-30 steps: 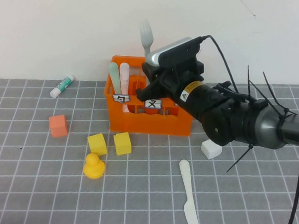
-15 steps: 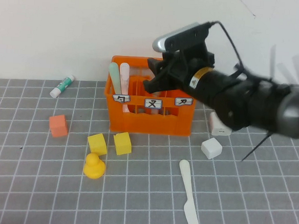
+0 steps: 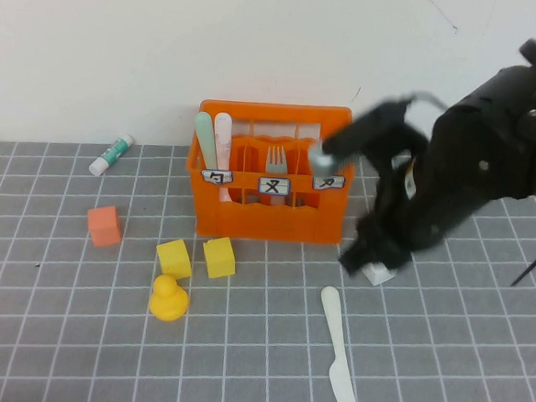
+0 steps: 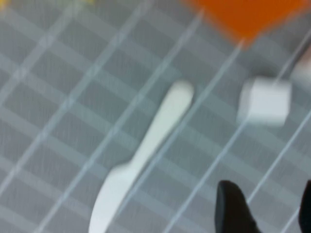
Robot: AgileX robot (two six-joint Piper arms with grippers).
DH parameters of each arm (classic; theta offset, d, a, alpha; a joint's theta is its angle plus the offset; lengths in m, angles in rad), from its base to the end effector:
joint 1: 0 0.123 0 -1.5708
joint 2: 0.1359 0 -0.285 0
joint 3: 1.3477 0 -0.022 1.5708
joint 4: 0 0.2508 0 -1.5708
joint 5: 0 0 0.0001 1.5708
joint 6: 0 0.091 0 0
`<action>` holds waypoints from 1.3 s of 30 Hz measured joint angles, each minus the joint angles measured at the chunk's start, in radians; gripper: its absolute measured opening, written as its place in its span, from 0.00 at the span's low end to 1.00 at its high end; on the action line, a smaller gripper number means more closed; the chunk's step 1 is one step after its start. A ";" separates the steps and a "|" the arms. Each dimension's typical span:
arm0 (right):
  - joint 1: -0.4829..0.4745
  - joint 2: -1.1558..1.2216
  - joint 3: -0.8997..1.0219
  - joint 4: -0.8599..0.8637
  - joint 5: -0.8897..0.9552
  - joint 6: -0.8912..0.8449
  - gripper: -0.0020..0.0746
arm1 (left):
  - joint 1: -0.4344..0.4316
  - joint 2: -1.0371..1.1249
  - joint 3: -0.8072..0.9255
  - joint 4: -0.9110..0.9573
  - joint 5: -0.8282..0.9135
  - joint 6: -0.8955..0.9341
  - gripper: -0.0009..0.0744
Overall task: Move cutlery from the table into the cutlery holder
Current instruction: Pick up the knife
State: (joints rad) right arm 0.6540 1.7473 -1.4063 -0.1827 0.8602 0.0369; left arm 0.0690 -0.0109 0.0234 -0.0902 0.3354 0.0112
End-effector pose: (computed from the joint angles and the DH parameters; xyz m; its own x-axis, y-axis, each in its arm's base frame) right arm 0.3062 0.2189 0.2719 -0.6610 -0.6102 -0.4368 -0.6105 0.7757 -0.1599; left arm 0.0536 0.0010 0.1758 -0.2522 -0.0915 -0.9633 -0.0591 0.9951 -0.0790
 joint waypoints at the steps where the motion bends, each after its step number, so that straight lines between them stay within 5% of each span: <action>1: 0.002 0.010 0.000 0.014 0.047 0.000 0.41 | 0.000 0.000 0.000 0.000 0.000 0.000 0.01; 6: 0.007 0.085 0.000 0.088 0.110 0.017 0.41 | 0.000 0.000 0.000 0.000 0.000 0.000 0.01; 24: 0.005 0.359 -0.010 0.127 -0.164 0.151 0.50 | 0.000 0.000 0.000 0.000 0.000 0.000 0.01; 39: 0.003 0.450 -0.133 0.096 -0.080 0.156 0.47 | 0.000 0.000 0.000 0.000 0.000 0.000 0.01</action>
State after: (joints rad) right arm 0.6571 2.1969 -1.5391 -0.0865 0.7801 0.1925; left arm 0.0690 -0.0109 0.0234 -0.0902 0.3354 0.0112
